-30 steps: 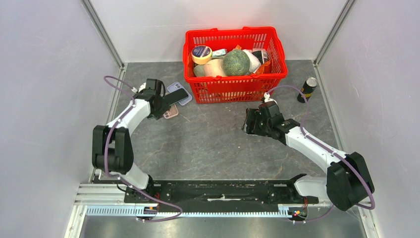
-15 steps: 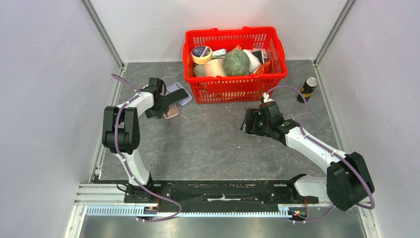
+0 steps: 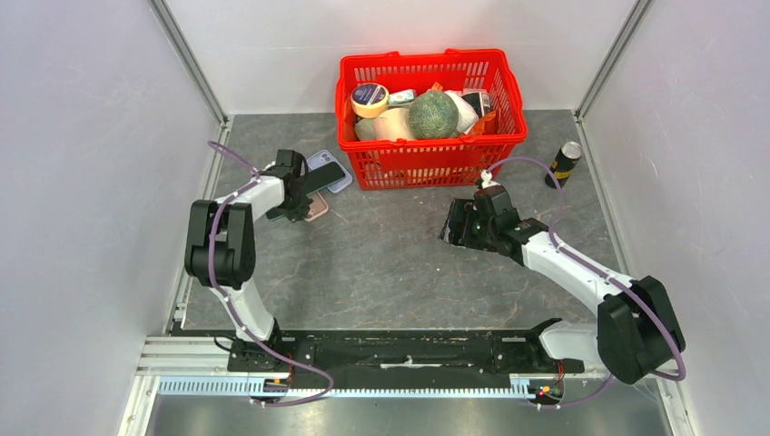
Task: Put the phone into the phone case
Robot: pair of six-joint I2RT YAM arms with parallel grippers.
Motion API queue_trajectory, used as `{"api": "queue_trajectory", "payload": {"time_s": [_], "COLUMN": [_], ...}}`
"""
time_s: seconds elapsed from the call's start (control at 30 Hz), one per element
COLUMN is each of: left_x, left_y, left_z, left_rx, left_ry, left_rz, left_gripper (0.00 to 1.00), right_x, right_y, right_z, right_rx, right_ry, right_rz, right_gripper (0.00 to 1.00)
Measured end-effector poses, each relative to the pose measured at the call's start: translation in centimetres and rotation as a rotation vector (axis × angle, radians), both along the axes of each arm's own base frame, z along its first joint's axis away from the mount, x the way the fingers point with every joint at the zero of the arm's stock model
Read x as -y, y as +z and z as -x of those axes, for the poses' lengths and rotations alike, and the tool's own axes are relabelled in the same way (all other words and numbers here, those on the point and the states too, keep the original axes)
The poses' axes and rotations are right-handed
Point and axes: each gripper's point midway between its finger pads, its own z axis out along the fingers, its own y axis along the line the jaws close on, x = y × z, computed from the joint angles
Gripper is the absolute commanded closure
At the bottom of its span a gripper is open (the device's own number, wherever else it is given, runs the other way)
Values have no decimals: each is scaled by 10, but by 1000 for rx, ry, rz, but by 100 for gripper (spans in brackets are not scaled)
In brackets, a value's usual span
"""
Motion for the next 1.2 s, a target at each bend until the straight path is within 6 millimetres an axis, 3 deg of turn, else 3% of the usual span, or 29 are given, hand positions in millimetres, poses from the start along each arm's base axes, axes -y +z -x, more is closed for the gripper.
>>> {"api": "queue_trajectory", "payload": {"time_s": [0.5,0.67,0.93,1.2], "left_x": [52,88,168,220], "left_y": [9,1,4,-1], "left_z": [87,126,178,213], "left_rx": [-24,-49,-28,-44], "left_ry": [-182,-304,-513,-634], "left_rz": [60,72,127,129], "left_gripper": [98,98,98,98], "right_x": [0,0,1,1], "right_y": [-9,-10,-14,-18], "right_z": [1,1,1,2], "right_rx": [-27,-29,-42,-52], "right_ry": [1,0,0,0], "right_rz": [14,15,22,27], "right_gripper": [3,3,3,3]}}
